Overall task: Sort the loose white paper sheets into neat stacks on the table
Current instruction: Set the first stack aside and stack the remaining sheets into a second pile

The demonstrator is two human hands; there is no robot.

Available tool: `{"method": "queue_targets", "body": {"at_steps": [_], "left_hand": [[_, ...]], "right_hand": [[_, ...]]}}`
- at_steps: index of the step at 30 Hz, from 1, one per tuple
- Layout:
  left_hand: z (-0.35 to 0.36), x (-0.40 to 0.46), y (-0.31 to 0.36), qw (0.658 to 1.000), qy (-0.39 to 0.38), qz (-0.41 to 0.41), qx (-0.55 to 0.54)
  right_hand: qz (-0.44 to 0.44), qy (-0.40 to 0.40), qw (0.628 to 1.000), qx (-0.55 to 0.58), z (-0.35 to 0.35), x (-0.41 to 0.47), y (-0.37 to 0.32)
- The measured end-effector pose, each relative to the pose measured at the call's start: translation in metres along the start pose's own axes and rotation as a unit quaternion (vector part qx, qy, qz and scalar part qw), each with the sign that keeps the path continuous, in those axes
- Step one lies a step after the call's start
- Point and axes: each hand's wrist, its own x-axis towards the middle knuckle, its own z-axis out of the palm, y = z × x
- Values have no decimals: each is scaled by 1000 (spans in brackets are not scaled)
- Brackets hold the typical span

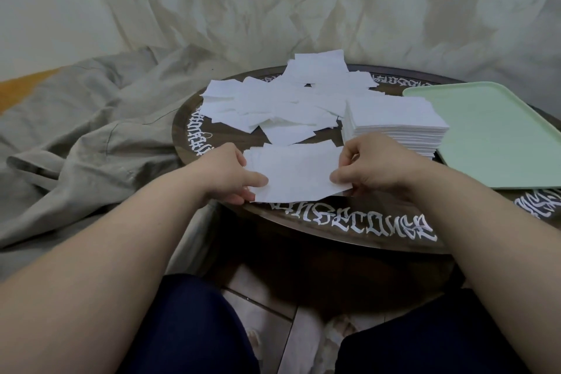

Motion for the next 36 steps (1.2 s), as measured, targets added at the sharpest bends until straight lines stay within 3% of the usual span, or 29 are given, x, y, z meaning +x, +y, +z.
{"method": "queue_targets", "body": {"at_steps": [4,7,11,15,18,22,24,29,36], "left_hand": [[4,-3,-1,998,42,40,31],[4,-2,-3,993,88,71,35],[4,0,-5,972,147,135,124],[-2,-4,0,955,182,218,84],[-5,-7,1,958,150,240,56],[0,-2,-4,952,111,232,166],[2,-3,-1,935,108,255,224],[13,-6,0,851,81,346,386],[15,4,-11,826,82,350,435]], "right_hand": [[6,-21,1000,-19,1,-4,-4],[-26,13,999,-19,1,-4,-5],[-75,37,993,-80,1,2,3],[-98,94,990,-34,-4,11,10],[-89,113,989,42,-5,16,16],[-41,69,997,8,-3,20,28],[-26,63,998,1,-2,20,32],[-24,55,998,18,-1,24,35],[-49,49,998,13,8,29,31]]}}
